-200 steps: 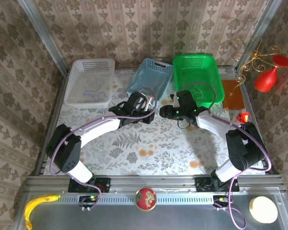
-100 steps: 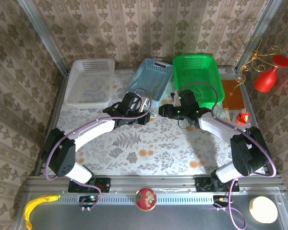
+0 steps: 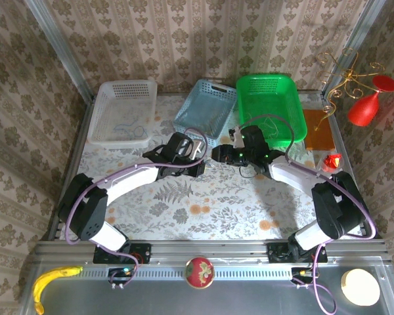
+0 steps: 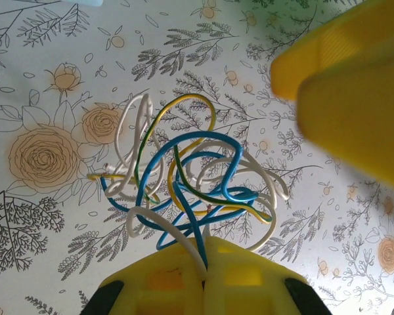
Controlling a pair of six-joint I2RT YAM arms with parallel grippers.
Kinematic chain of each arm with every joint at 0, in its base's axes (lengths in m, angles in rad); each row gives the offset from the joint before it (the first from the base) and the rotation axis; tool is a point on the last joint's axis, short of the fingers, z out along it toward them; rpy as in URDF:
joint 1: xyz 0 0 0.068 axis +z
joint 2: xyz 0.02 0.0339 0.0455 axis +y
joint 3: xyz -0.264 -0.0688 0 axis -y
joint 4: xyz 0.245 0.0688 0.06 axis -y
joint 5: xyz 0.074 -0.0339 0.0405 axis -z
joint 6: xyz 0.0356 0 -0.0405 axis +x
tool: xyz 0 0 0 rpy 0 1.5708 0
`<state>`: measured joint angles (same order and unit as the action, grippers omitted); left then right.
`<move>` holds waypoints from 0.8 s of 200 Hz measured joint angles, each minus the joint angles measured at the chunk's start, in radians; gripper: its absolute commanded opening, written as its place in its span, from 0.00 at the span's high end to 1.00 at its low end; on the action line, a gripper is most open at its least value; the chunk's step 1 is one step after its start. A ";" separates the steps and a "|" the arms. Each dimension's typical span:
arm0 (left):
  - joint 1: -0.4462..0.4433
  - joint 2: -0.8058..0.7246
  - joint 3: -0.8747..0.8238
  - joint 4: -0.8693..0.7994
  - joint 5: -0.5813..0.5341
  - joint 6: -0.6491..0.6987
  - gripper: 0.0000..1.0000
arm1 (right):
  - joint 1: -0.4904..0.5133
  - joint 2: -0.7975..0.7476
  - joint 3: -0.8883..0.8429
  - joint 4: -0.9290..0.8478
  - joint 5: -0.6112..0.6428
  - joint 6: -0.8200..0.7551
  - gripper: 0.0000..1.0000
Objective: Untangle the cables
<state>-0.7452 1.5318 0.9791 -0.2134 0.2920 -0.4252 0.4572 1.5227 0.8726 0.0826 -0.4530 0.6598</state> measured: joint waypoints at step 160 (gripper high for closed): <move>0.013 0.000 -0.038 0.061 0.018 -0.021 0.78 | 0.032 0.109 -0.109 0.200 -0.049 0.115 1.00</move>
<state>-0.7319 1.5314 0.9413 -0.1520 0.3103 -0.4458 0.4896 1.6321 0.7635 0.2829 -0.5022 0.7746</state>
